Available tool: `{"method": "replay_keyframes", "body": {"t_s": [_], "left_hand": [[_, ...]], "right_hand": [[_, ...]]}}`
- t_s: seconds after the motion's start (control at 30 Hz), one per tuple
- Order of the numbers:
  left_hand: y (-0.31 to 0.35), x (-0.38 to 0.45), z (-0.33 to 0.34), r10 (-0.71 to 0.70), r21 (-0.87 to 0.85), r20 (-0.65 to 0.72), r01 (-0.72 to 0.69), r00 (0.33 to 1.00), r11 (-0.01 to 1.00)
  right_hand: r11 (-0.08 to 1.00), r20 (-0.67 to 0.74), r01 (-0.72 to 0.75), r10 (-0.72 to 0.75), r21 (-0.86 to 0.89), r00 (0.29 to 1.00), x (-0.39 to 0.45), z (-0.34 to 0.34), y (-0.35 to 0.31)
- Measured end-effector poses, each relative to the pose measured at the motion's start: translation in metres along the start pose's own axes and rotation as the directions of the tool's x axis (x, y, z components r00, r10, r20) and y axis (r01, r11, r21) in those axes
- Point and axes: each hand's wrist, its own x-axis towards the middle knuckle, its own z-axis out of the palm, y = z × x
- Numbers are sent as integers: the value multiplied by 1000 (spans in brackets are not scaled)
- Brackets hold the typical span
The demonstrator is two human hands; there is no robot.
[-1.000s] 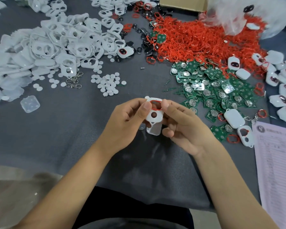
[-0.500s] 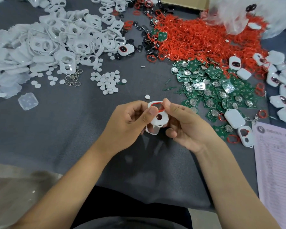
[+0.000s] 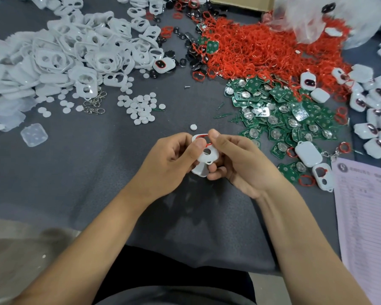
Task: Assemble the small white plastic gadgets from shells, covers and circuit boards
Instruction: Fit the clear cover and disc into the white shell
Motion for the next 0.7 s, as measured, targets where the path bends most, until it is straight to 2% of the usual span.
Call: {"method": "replay_keyframes", "body": {"t_s": [0.2, 0.27, 0.3, 0.33, 0.4, 0.47, 0.53, 0.63, 0.7], "left_hand": [[-1, 1, 0, -5, 16, -11, 5, 1000, 1000], [-1, 3, 0, -14, 4, -19, 14, 1000, 1000], [-2, 3, 0, -25, -15, -19, 25, 1000, 1000], [-3, 4, 0, -34, -36, -22, 33, 999, 999], [-5, 4, 0, -33, -61, -34, 31, 999, 998], [-6, 3, 0, -19, -79, -49, 15, 999, 997], [-6, 2, 1, -15, -104, -59, 9, 998, 995], [-4, 2, 1, -33, -155, -58, 23, 998, 988], [-2, 2, 2, -26, -166, -69, 14, 997, 986]], "right_hand": [[999, -50, 19, -20, -30, 999, 2, 0, 6], [995, -67, 78, -82, -58, 994, 2, 1, 9], [982, -91, 146, -158, -123, 983, 1, 1, 12], [942, -125, 235, -270, -239, 955, -1, 1, 13], [789, -134, 386, -499, -477, 856, -3, -1, 15], [684, -98, 453, -605, -572, 790, -4, 0, 15], [568, -61, 478, -684, -670, 727, -4, 1, 15], [294, 40, 445, -797, -846, 603, -3, 2, 18], [195, 94, 428, -818, -882, 567, -2, 3, 19]]}}
